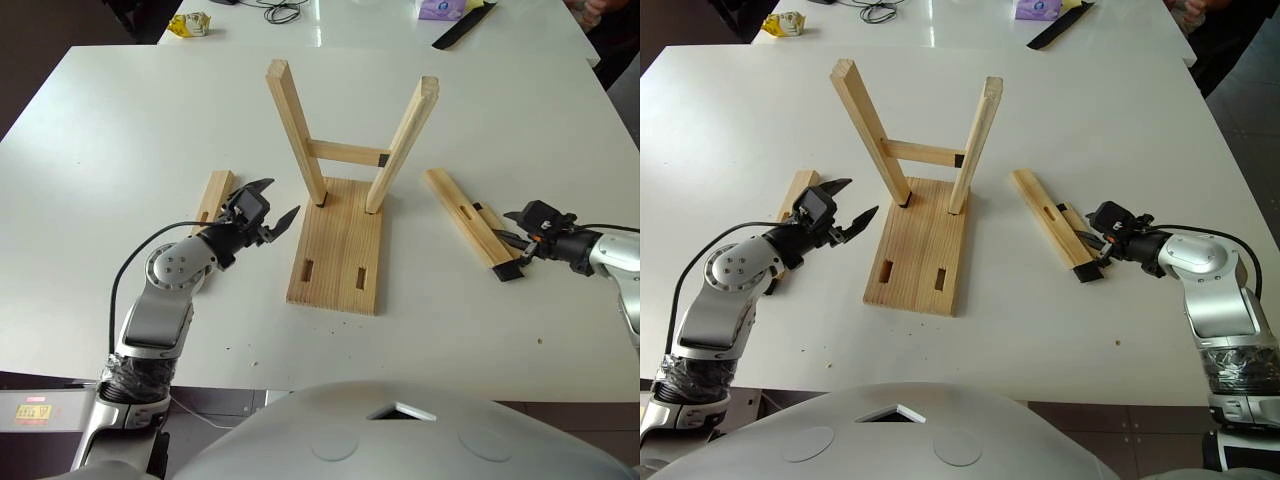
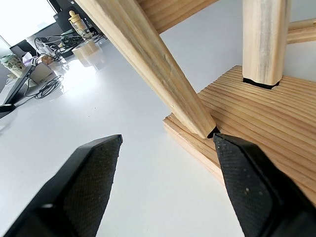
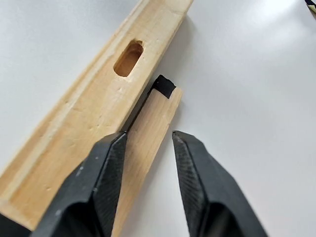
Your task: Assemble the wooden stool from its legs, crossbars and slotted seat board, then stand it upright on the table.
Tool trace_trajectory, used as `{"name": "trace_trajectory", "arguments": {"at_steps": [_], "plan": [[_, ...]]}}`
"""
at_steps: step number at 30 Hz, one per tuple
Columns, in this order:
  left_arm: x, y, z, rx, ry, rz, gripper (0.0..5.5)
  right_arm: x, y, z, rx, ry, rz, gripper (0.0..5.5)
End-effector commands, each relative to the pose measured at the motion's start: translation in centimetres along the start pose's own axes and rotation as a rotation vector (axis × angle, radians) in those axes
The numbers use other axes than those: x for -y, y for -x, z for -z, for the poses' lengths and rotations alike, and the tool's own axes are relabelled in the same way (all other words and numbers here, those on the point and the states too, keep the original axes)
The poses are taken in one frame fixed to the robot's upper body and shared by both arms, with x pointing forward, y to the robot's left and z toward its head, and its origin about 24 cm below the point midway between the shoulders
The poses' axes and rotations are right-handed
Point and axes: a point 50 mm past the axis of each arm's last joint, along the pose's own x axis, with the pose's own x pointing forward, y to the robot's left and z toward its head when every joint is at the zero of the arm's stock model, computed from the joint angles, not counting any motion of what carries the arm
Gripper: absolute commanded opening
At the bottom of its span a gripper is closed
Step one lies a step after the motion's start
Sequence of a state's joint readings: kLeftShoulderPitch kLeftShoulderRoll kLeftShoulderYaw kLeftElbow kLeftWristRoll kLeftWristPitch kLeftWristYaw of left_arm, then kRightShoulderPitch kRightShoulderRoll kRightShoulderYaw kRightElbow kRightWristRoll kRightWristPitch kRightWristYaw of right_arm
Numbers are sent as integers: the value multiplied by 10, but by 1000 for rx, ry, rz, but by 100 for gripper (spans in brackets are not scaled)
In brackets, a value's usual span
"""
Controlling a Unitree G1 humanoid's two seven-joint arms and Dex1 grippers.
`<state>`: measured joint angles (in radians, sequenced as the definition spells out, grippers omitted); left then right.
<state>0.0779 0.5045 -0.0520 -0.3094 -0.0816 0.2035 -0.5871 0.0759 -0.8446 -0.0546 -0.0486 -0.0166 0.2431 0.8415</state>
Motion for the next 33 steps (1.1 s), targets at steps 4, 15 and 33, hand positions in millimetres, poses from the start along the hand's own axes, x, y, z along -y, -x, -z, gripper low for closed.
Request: {"name": "trace_trajectory", "arguments": {"at_steps": [4, 15, 33], "plan": [[5, 1, 3, -19, -1, 2, 342, -6, 1, 0, -6, 13, -6, 271], [6, 2, 4, -30, -1, -4, 342, -9, 2, 4, -31, 10, 13, 295], [-1, 4, 5, -50, -10, 7, 342, -43, -3, 55, -152, -173, -32, 295]]}}
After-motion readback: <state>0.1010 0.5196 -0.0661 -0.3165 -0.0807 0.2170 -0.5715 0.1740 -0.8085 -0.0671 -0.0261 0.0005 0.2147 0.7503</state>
